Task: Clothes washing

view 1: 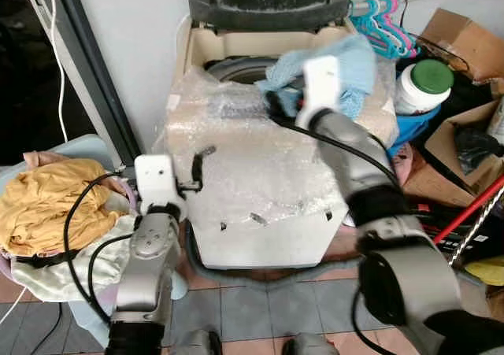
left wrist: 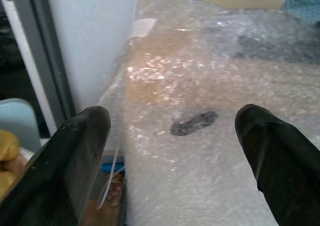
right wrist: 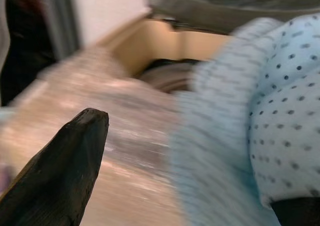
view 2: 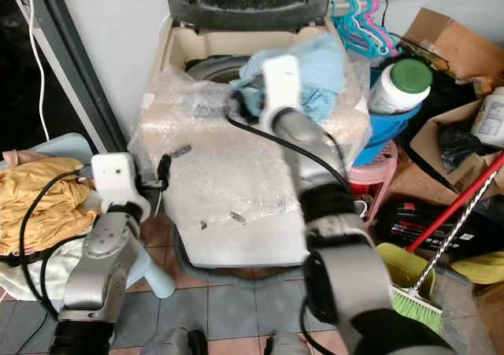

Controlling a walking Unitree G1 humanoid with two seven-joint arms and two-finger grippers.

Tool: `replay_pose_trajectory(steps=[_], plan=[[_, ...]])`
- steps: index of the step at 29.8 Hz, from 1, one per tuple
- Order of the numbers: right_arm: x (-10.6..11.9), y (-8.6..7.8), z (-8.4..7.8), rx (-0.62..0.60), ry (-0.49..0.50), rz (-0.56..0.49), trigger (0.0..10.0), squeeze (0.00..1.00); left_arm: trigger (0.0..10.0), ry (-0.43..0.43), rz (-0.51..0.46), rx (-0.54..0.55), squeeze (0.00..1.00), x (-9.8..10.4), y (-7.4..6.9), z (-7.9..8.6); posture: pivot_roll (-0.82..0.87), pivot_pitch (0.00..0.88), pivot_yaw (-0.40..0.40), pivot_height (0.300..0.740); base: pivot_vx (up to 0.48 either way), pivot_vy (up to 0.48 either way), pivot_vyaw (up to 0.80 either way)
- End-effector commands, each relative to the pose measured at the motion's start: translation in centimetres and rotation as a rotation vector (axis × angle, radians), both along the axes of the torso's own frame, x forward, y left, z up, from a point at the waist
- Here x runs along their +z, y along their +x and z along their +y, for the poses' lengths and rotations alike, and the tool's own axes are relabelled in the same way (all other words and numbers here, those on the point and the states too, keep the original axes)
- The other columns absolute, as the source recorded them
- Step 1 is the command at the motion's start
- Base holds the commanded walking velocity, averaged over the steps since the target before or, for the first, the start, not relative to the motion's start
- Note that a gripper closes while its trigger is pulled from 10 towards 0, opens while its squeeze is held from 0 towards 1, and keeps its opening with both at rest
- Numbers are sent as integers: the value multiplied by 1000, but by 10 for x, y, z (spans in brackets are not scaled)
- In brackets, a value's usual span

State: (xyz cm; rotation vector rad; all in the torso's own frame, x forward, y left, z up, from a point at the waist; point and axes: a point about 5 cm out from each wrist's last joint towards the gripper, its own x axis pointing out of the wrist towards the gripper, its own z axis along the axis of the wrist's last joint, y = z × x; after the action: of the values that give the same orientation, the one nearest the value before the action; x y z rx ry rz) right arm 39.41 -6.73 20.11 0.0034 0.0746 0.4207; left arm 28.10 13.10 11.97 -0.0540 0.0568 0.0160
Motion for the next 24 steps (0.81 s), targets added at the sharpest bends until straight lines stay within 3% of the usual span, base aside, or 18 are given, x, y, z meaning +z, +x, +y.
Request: replay_pose_trajectory(steps=[1, 2, 5, 6, 8, 9, 12, 15, 19, 24], plan=[[20, 4, 2, 14, 99, -51, 10000, 322, 10000, -3, 5, 15, 0, -2, -2, 2, -18, 13, 10, 740, 0, 0, 0], [20, 4, 2, 14, 99, -51, 10000, 322, 10000, -3, 5, 15, 0, -2, -2, 2, -18, 13, 10, 740, 0, 0, 0], [44, 1, 4, 96, 290, -141, 10000, 314, 10000, -8, 10, 19, 0, -5, -4, 3, -22, 13, 6, 740, 0, 0, 0], [51, -1, 1, 126, 319, -195, 10000, 220, 10000, -14, 10, 19, 0, -5, -5, 2, -24, 13, 6, 740, 0, 0, 0], [55, -7, -5, 148, 314, -253, 10000, 192, 10000, -18, 5, 16, 0, -5, -4, 1, -27, 14, 6, 740, 0, 0, 0], [56, -11, -8, 158, 301, -282, 10000, 75, 10000, -19, 4, 14, 0, -4, -4, 1, -27, 14, 6, 740, 0, 0, 0], [55, -19, -18, 147, 220, -355, 10000, 20, 10000, -20, -2, 10, 0, -4, -4, 1, -38, 12, 10, 740, 0, 0, 0], [45, -35, -39, 109, 55, -463, 10000, 27, 10000, -25, -15, -1, 0, -4, -4, 2, -50, 9, 18, 740, 94, 0, 0], [30, -43, -50, 91, -1, -451, 10000, 27, 10000, -24, -16, -10, 0, -4, -3, 0, -59, 6, 27, 740, 333, 0, 0], [19, -51, -54, 77, -49, -442, 10000, 47, 10000, -24, -19, -21, 0, -3, -1, -2, -56, 2, 37, 740, 335, 0, 799]])
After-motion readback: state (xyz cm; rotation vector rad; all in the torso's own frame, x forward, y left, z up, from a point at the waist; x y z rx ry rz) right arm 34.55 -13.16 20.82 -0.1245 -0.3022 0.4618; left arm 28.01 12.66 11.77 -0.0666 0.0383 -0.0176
